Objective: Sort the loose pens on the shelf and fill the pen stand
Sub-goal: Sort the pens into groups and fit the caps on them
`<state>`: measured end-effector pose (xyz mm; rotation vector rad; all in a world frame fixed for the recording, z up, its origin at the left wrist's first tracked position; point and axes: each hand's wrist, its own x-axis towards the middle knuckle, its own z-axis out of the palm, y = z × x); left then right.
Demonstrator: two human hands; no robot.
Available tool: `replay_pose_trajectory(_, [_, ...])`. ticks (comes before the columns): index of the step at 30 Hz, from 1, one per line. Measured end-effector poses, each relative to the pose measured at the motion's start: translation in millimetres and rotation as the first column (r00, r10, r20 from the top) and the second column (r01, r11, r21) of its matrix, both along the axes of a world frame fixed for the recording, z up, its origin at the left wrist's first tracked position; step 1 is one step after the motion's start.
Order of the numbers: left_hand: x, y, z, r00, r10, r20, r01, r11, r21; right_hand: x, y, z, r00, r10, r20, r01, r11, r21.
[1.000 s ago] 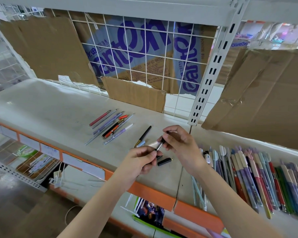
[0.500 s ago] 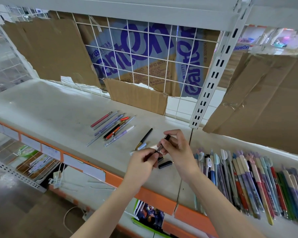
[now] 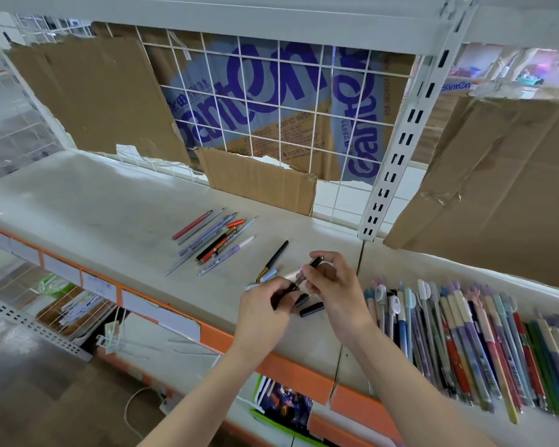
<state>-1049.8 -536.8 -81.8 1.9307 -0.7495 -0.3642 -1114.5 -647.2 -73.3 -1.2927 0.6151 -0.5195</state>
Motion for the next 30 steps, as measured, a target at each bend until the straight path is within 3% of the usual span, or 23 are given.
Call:
replay_pose_trajectory(2, [-0.3,-1.6,2.3,0.996,-0.040,-0.074,0.040,0.999,0.005,-0.3,-1.3,0.0,1.000,0.011,-0.006,-0.011,1.000,-0.006])
replay_pose_trajectory(4, [-0.5,-3.2,2.4,0.949,-0.068,-0.307,0.045,0.996,-0.083,-0.8,-5.7,-0.4,1.000,-0.011,-0.017,0.011,1.000,-0.014])
replay_pose_trajectory(7, [2.0,-1.1,4.1,0.685,-0.162,-0.710,-0.010,0.973,-0.231,-4.0,-13.5,0.5,0.999,0.040,0.031,-0.042,0.997,0.068])
replay_pose_trajectory(9, [1.1,0.5,5.4,0.492,-0.255,-0.832,-0.025,0.952,-0.306,-6.0,-16.6,-0.4,0.993,0.064,0.102,-0.083,0.978,0.189])
replay_pose_trajectory(11, [-4.4,-0.8,2.6,0.424,-0.276,-0.863,-0.061,0.942,-0.331,-7.0,-13.9,-0.7,0.987,0.041,0.157,-0.083,0.960,0.269])
replay_pose_trajectory(12, [-8.5,-3.0,1.0,0.452,-0.247,-0.857,-0.080,0.946,-0.314,-7.3,-11.9,-1.8,0.985,0.015,0.169,-0.064,0.955,0.289])
replay_pose_trajectory(14, [-17.4,-9.0,-2.1,0.633,-0.127,-0.764,-0.091,0.967,-0.237,-8.1,-9.2,-4.8,0.986,-0.059,0.156,0.010,0.954,0.300])
replay_pose_trajectory(16, [-22.7,-14.0,-6.8,0.855,-0.004,-0.518,-0.069,0.990,-0.121,-8.7,-9.2,-7.8,0.986,-0.127,0.107,0.094,0.956,0.277])
replay_pose_trajectory(18, [-25.2,-17.8,-8.4,0.963,0.026,-0.269,-0.032,0.999,-0.017,-8.8,-10.1,-9.6,0.984,-0.172,0.049,0.156,0.961,0.229])
replay_pose_trajectory(20, [-27.0,-20.9,-7.2,0.976,-0.013,-0.217,0.014,1.000,0.000,-10.5,-10.9,-9.5,0.987,-0.161,-0.002,0.160,0.978,0.135])
replay_pose_trajectory(23, [-22.3,-23.2,-1.0,0.956,-0.137,-0.258,0.131,0.991,-0.042,-14.3,-18.6,-3.1,0.994,-0.088,-0.063,0.086,0.996,-0.031])
replay_pose_trajectory(26, [8.4,-20.9,2.3,0.985,-0.132,-0.112,0.136,0.990,0.025,-22.1,-40.3,6.7,0.981,-0.077,-0.176,0.039,0.977,-0.210])
replay_pose_trajectory(28, [37.5,-17.8,1.2,0.999,-0.040,0.020,0.037,0.992,0.118,-27.6,-52.4,9.9,0.923,-0.067,-0.378,-0.111,0.896,-0.429])
replay_pose_trajectory(30, [62.2,-15.0,-3.0,0.995,0.028,0.096,-0.046,0.979,0.197,-29.2,-56.2,6.6,0.860,-0.037,-0.510,-0.281,0.799,-0.531])
